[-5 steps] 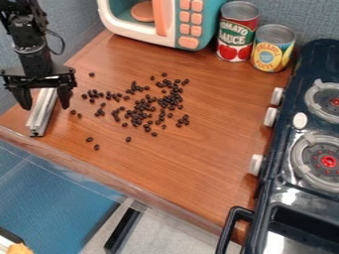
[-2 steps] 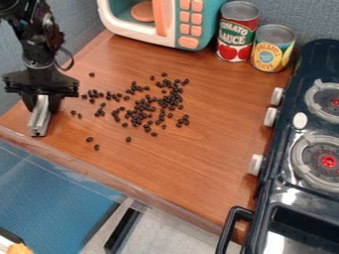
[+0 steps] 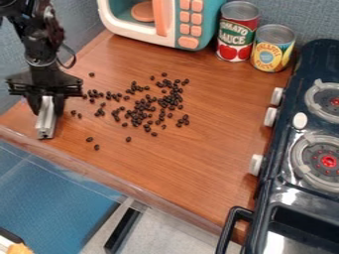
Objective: Sweep into pile
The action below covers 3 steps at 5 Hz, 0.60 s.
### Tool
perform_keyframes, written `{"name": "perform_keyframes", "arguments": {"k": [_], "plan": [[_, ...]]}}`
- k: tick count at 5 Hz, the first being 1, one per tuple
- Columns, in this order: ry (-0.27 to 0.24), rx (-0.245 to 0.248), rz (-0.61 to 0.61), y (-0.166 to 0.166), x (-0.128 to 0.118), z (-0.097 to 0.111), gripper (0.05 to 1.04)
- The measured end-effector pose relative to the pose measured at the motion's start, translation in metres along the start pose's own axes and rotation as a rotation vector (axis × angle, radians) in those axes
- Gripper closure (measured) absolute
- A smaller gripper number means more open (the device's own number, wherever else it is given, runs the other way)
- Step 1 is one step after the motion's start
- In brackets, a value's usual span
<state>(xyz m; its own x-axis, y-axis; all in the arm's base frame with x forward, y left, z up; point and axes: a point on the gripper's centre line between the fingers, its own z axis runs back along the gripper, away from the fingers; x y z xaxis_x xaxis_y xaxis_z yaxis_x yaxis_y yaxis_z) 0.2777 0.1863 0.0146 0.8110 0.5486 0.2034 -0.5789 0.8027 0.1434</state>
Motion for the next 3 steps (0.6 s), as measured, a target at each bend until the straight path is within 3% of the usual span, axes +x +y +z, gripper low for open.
{"name": "perform_keyframes", "arguments": {"k": [3], "plan": [[0.025, -0.043, 0.003, -0.02, 0.002, 0.001, 0.693]]}}
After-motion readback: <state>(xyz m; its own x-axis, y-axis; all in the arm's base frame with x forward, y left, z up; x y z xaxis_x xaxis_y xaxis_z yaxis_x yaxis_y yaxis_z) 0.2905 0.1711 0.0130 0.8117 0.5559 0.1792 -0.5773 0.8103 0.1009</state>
